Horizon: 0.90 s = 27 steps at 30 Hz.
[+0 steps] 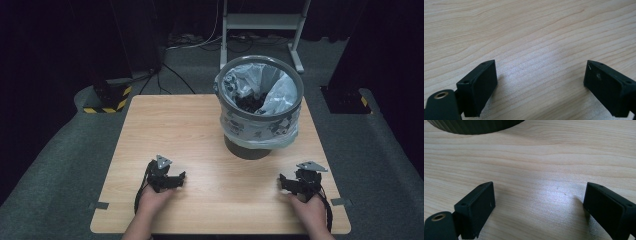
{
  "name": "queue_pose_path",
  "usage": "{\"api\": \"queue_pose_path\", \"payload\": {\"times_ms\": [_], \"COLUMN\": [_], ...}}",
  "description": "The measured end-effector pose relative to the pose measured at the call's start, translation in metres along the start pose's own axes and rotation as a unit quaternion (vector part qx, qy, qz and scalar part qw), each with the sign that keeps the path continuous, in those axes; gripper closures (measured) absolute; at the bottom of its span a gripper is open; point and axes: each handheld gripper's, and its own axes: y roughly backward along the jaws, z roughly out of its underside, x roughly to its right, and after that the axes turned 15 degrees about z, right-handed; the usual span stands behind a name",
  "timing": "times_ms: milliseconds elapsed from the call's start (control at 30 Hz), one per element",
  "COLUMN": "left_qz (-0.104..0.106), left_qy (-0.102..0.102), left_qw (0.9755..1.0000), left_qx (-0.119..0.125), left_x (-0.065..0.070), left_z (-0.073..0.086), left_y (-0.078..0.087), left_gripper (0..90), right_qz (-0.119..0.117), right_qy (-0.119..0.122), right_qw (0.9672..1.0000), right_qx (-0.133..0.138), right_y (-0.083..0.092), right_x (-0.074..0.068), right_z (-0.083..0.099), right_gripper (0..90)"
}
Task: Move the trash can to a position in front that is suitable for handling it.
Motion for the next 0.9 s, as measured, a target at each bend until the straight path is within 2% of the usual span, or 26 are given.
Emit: {"api": "queue_pose_path", "payload": {"times_ms": [233,267,400,533,633,667,700,733,800,867,900], "left_qz": [0.004,0.013,0.017,0.003,0.005,0.014,0.014,0.023,0.028,0.047,0.047], "left_qy": [-0.003,0.001,0.006,0.002,0.007,0.018,0.018,0.023,0.025,0.033,0.033], "left_qw": [1.0,0.9999,0.9998,1.0,0.9999,0.9997,0.9997,0.9992,0.9989,0.9969,0.9969], "left_qx": [-0.005,-0.002,0.002,-0.003,-0.005,0.003,0.003,0.021,0.028,0.054,0.054], "left_x": [0.0,-0.001,-0.003,-0.002,-0.003,-0.003,-0.003,-0.003,-0.002,0.002,0.002], "left_z": [-0.001,-0.001,0.0,-0.002,-0.003,-0.006,-0.006,-0.011,-0.015,-0.029,-0.029], "left_y": [-0.001,-0.001,0.0,-0.001,-0.001,-0.001,-0.001,0.002,0.004,0.007,0.007], "left_gripper": [8.1,6.9,7.0,7.4,7.5,7.5,7.7,8.0,8.0,9.0,9.4], "right_qz": [-0.004,-0.006,-0.002,-0.003,-0.003,-0.005,-0.004,-0.003,-0.003,0.012,0.012], "right_qy": [0.002,0.003,-0.006,-0.01,-0.01,-0.015,-0.013,-0.014,-0.009,-0.01,-0.01], "right_qw": [1.0,1.0,1.0,0.9999,0.9999,0.9997,0.9996,0.9995,0.9993,0.9985,0.9985], "right_qx": [0.001,0.001,-0.001,-0.01,0.003,0.016,0.024,0.029,0.035,0.052,0.052], "right_y": [-0.001,-0.001,-0.002,-0.002,0.001,0.005,0.006,0.009,0.012,0.016,0.016], "right_x": [0.001,0.001,0.0,0.001,0.005,0.008,0.01,0.012,0.015,0.021,0.021], "right_z": [0.0,0.0,-0.003,-0.008,-0.012,-0.017,-0.019,-0.021,-0.025,-0.033,-0.033], "right_gripper": [9.9,9.9,11.0,11.3,10.8,10.6,10.5,10.5,10.5,10.4,10.4]}}
